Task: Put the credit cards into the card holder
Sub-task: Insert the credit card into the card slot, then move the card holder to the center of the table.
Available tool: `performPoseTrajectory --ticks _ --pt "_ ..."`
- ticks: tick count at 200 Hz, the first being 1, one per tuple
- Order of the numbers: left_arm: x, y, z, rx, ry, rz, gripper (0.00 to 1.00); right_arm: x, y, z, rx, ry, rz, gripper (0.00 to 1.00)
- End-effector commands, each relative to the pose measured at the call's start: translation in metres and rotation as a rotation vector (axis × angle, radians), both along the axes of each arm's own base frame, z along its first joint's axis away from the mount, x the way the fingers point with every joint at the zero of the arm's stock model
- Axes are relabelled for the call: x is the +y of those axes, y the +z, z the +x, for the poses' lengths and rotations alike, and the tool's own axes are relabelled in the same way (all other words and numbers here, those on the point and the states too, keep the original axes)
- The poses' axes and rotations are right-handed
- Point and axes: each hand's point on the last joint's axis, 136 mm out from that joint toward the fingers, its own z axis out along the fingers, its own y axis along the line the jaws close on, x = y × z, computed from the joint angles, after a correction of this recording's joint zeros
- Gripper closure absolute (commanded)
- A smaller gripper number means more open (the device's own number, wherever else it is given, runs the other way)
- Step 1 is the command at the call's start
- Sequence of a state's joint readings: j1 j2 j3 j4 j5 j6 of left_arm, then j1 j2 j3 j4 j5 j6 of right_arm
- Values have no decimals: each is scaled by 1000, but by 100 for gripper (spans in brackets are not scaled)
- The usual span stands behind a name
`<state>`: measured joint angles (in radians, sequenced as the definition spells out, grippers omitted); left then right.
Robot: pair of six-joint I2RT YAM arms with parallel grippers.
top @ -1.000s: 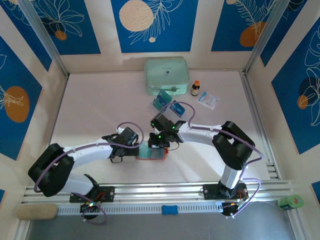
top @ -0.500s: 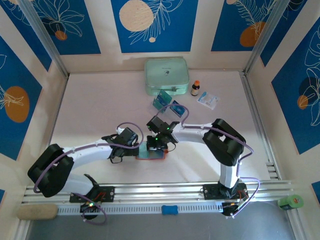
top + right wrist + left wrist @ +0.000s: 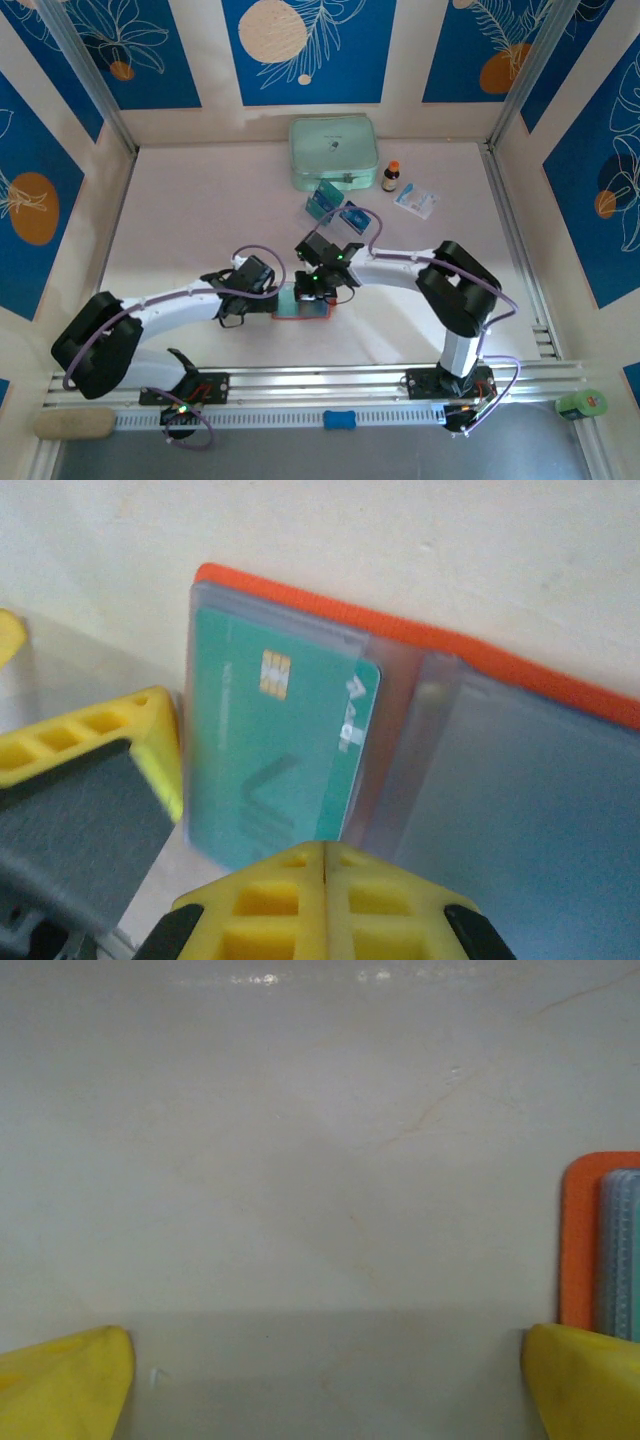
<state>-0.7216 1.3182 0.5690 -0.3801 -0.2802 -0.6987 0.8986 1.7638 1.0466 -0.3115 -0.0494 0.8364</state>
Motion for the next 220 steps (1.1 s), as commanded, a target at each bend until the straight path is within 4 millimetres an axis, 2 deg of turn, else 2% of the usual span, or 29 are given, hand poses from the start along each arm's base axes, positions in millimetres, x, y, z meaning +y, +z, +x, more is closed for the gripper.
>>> performPoseTrajectory --ticks 1,54,94,118,182,201,220 --pt "6 9 -6 6 6 -7 0 -20 20 -1 -33 -14 14 96" --pt "11 46 2 -87 29 -34 0 -74 25 -4 -79 -111 -50 81" --pt "11 65 9 -141 39 -68 0 -102 19 -2 -98 -164 -94 67" --pt "8 68 11 -143 30 -80 0 -101 13 -1 -87 -164 -89 66" --pt "-2 55 11 -102 2 -94 0 -88 0 7 -69 -151 -82 67" --pt "-6 53 12 -91 -7 -105 0 -89 -3 10 -72 -154 -92 71" --pt "-10 49 12 -78 -15 -114 0 -96 -6 12 -68 -167 -104 84"
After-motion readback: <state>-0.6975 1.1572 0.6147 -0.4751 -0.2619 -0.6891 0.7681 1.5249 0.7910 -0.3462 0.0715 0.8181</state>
